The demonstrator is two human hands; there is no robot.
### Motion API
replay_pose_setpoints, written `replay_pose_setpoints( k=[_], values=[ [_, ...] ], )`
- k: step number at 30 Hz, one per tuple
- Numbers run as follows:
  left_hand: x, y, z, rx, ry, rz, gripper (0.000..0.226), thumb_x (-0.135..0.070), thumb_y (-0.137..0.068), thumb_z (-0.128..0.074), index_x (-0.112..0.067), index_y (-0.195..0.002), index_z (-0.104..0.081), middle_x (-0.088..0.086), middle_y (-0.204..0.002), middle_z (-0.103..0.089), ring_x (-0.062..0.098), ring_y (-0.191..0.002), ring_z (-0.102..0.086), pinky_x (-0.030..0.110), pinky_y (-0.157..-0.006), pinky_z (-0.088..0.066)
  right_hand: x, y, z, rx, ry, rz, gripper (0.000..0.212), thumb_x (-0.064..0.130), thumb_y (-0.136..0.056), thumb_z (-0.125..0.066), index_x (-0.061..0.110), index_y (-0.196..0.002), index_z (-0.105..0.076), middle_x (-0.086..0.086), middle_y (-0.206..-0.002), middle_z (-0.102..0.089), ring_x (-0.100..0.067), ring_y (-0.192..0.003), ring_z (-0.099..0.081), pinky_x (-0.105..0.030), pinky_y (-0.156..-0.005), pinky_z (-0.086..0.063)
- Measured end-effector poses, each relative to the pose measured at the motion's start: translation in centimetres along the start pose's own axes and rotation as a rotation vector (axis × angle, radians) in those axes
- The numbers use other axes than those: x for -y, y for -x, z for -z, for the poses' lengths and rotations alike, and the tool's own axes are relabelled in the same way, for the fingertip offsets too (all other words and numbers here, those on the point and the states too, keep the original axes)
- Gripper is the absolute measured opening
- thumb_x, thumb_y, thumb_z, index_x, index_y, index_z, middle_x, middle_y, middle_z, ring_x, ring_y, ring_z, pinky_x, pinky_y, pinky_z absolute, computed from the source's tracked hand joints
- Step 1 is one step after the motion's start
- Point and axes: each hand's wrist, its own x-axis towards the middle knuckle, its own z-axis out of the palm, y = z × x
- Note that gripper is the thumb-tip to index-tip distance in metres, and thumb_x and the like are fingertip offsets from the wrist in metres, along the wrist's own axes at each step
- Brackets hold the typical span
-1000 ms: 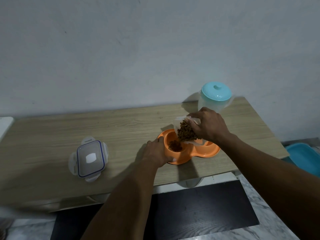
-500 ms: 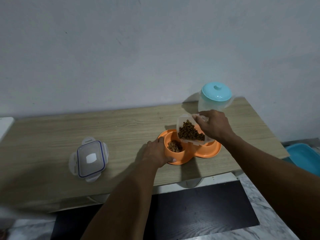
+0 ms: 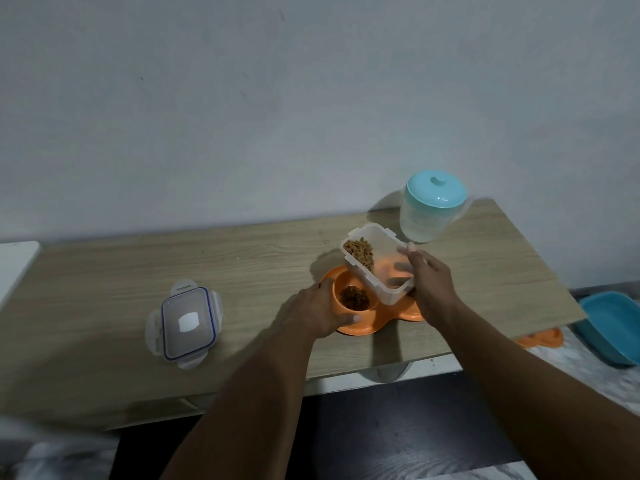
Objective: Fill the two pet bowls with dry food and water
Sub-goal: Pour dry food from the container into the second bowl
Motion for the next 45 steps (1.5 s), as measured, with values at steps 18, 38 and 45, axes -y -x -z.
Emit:
replay_pose_setpoints(
  k=[18,38,45],
  values=[
    [5.9,3.5,8.6,-0.354,0.834,0.261,0.021,-0.019,-0.094,-0.068,-0.006,-0.110,-0.071,0.015,-0.097,-0.075,0.024,-0.077,-0.074,0.033,-0.068,-0.063,-1.6,2.8,-14.2,0.221,0.130,0.024,0.016,0.031,-0.105,-0.044,0.026,-0.110,-0.058,-0.005,-0.111,-0.065,-0.028,-0.104,-0.065,-0.057,-0.093,-0.056],
    [13.8,4.1,6.1,-0.335,0.444,0.278,0.023,-0.020,-0.095,-0.063,-0.009,-0.112,-0.074,0.012,-0.106,-0.075,0.027,-0.095,-0.072,0.044,-0.084,-0.060,-5.9,4.4,-17.0,0.428,0.770,0.076,0.020,0.019,-0.099,-0.055,0.018,-0.118,-0.048,-0.013,-0.111,-0.069,-0.028,-0.099,-0.067,-0.050,-0.087,-0.058],
    [13.9,4.0,6.2,-0.352,0.421,0.277,0.028,-0.021,-0.096,-0.062,-0.009,-0.120,-0.070,0.014,-0.112,-0.073,0.029,-0.099,-0.071,0.039,-0.085,-0.060,-5.8,4.4,-17.4,0.427,0.816,0.065,0.023,0.023,-0.100,-0.056,0.015,-0.120,-0.049,-0.015,-0.116,-0.067,-0.030,-0.103,-0.065,-0.051,-0.089,-0.056]
  ],
)
